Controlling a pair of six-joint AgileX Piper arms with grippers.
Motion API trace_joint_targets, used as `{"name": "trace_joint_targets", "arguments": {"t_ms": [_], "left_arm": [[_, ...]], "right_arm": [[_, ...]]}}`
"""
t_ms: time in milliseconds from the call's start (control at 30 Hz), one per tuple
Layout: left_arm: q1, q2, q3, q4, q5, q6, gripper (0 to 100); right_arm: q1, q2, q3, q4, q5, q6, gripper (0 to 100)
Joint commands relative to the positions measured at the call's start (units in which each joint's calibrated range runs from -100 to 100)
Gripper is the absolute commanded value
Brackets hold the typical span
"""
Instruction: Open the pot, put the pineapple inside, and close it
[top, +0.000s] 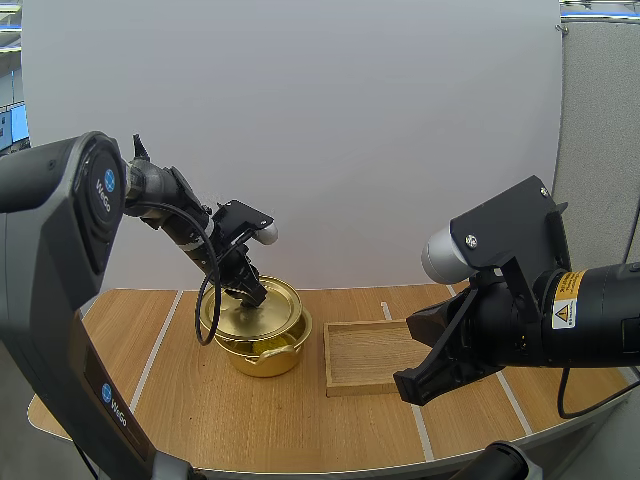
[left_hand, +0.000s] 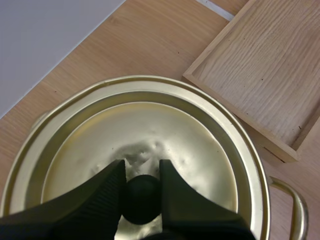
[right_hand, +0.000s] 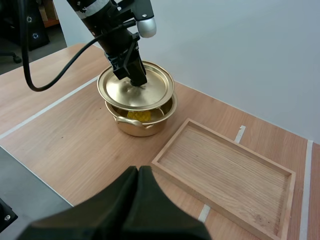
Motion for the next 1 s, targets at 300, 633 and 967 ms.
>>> {"name": "trace_joint_targets", "arguments": {"t_ms": [300, 633, 967], "left_arm": [[0.08, -0.1, 0.2, -4.3, -1.0, 2.1, 0], [0.08, -0.1, 0.2, -4.4, 1.7, 2.9, 0], [0.08, 3.3, 0.2, -4.9, 0.2, 2.9, 0]], "right_arm": [[-0.2, -0.6, 0.1, -0.1, 0.0, 0.1, 0], [-0.2, -0.6, 0.1, -0.1, 0.0, 0.1, 0], [-0.2, -0.6, 0.1, -0.1, 0.0, 0.1, 0]]}}
